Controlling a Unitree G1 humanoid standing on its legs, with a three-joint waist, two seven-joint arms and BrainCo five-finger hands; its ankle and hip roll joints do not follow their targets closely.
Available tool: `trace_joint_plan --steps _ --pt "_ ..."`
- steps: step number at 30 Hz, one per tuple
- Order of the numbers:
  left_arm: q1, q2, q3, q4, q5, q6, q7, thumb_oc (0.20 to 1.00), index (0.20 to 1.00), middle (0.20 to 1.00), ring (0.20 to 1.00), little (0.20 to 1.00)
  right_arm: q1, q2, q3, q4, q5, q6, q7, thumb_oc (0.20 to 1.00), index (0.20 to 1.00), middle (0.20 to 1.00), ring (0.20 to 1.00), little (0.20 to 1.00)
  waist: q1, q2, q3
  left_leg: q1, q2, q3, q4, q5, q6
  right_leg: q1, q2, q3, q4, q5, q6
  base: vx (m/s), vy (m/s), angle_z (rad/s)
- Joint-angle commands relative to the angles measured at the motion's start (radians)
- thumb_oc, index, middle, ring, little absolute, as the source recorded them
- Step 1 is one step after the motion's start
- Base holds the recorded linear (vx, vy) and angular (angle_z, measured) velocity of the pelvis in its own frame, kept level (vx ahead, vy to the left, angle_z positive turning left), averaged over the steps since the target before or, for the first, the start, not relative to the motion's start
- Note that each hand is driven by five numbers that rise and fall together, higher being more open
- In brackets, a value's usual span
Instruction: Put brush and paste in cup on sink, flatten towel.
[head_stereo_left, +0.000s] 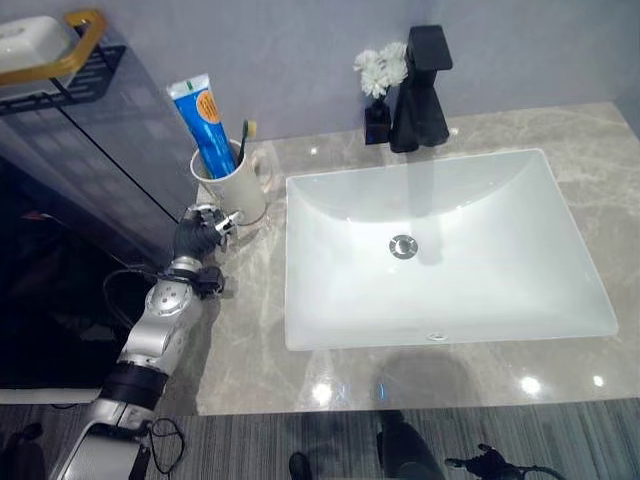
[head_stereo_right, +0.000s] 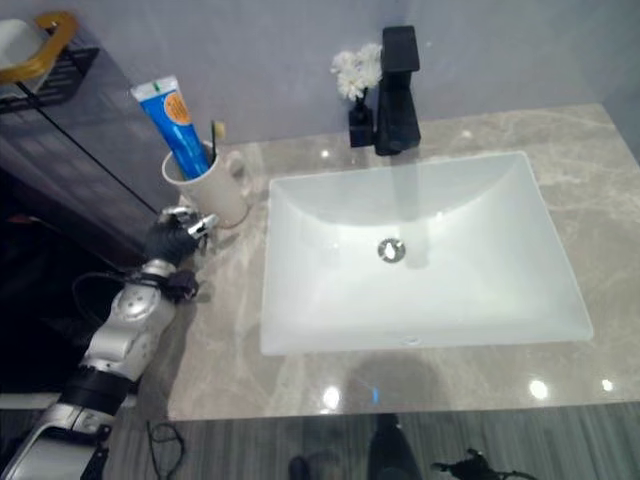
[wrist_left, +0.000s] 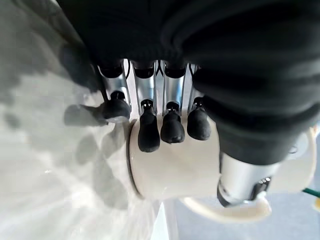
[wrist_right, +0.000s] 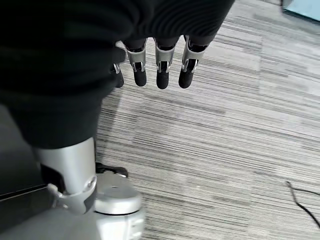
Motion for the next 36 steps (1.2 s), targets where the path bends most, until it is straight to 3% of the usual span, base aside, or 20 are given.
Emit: trace_joint_plan --steps 1,11,13,16,21,36 --pt "-0.038 0.047 -0.038 0.057 0.024 -0.025 0.008 0.200 0.200 0.200 0.200 0.200 0.002 -0.005 0.032 0.015 0.020 0.002 -0.031 1.000 1.000 1.000 1.000 1.000 -0.030 -0.034 0.028 0.044 -0.039 -0.007 0.010 0.015 0.015 -0.040 -0.050 0.028 0.122 -0.089 0.072 0.00 0.000 0.00" --pt "-0.055 0.028 -0.043 0.072 0.044 -0.030 0.039 0.200 0.200 0.200 0.200 0.200 0.006 0.003 0.025 0.020 0.030 0.005 -0.043 1.000 1.000 1.000 1.000 1.000 -0.038 -0.030 0.025 0.028 -0.039 -0.013 0.010 0.016 0.007 -0.064 -0.059 0.021 0.138 -0.087 0.072 0.00 -0.002 0.02" --pt "0.030 0.050 -0.002 -0.039 0.113 -0.028 0.036 0.200 0.200 0.200 0.200 0.200 -0.003 0.007 0.006 0.016 0.044 0.002 -0.045 1.000 1.000 1.000 1.000 1.000 -0.023 -0.026 0.021 0.035 -0.037 -0.015 0.010 0.013 0.007 -0.058 -0.058 0.016 0.143 -0.092 0.069 0.02 -0.013 -0.01" --pt "0.151 0.047 0.049 -0.144 0.110 -0.025 0.004 0.200 0.200 0.200 0.200 0.200 0.003 0.007 -0.014 0.007 0.056 -0.003 -0.043 1.000 1.000 1.000 1.000 1.000 -0.012 -0.026 0.012 0.046 -0.033 -0.015 0.010 0.007 0.007 -0.048 -0.055 0.014 0.142 -0.097 0.069 0.02 -0.010 -0.02" --pt "0.221 0.057 0.071 -0.209 0.097 -0.022 -0.032 0.200 0.200 0.200 0.200 0.200 0.008 0.010 -0.020 0.010 0.056 -0.003 -0.032 1.000 1.000 1.000 1.000 1.000 -0.005 -0.024 0.003 0.053 -0.027 -0.016 0.010 0.006 0.004 -0.037 -0.055 0.007 0.137 -0.101 0.068 0.01 -0.011 0.03" --pt "0.136 0.074 0.045 -0.167 0.115 -0.024 -0.019 0.200 0.200 0.200 0.200 0.200 0.041 0.018 -0.056 0.060 0.096 0.001 -0.021 1.000 1.000 1.000 1.000 1.000 -0.028 -0.011 0.005 0.015 -0.020 -0.005 0.010 0.023 -0.007 -0.083 -0.045 0.018 0.134 -0.094 0.063 0.00 -0.002 -0.01"
